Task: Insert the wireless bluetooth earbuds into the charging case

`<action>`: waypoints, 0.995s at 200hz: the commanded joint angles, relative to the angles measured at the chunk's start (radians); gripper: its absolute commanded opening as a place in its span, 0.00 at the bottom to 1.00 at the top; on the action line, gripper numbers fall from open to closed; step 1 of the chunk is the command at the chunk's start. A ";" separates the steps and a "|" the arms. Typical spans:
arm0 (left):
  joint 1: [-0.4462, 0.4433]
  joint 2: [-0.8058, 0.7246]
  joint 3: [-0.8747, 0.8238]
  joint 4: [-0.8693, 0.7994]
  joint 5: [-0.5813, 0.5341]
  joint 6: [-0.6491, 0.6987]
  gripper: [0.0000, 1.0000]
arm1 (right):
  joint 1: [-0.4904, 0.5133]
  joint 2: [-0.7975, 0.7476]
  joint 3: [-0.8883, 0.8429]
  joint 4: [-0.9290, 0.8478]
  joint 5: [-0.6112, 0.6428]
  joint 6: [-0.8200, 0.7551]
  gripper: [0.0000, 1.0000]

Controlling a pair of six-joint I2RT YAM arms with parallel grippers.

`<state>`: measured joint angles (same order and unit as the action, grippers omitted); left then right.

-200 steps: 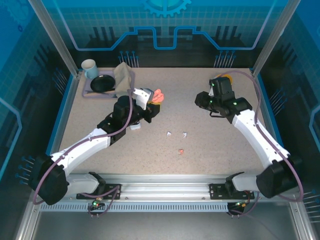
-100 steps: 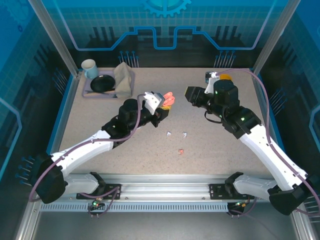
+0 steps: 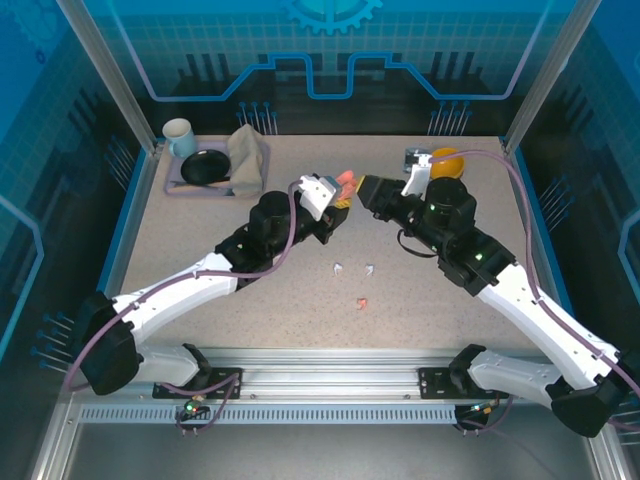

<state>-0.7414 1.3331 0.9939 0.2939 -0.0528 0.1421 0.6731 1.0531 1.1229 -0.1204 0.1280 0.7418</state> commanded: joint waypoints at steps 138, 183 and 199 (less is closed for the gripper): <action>-0.020 0.006 0.040 0.020 -0.018 0.009 0.00 | 0.055 0.083 -0.036 0.138 -0.004 0.112 0.30; -0.021 0.000 0.027 0.036 -0.023 -0.006 0.00 | 0.056 0.102 -0.037 0.140 -0.018 0.133 0.30; -0.020 -0.002 0.028 0.038 -0.026 -0.008 0.00 | 0.059 0.105 -0.038 0.135 -0.019 0.134 0.30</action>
<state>-0.7528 1.3418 1.0073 0.2924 -0.0673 0.1375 0.7139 1.1503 1.0935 -0.0124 0.1211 0.8589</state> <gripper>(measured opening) 0.230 0.301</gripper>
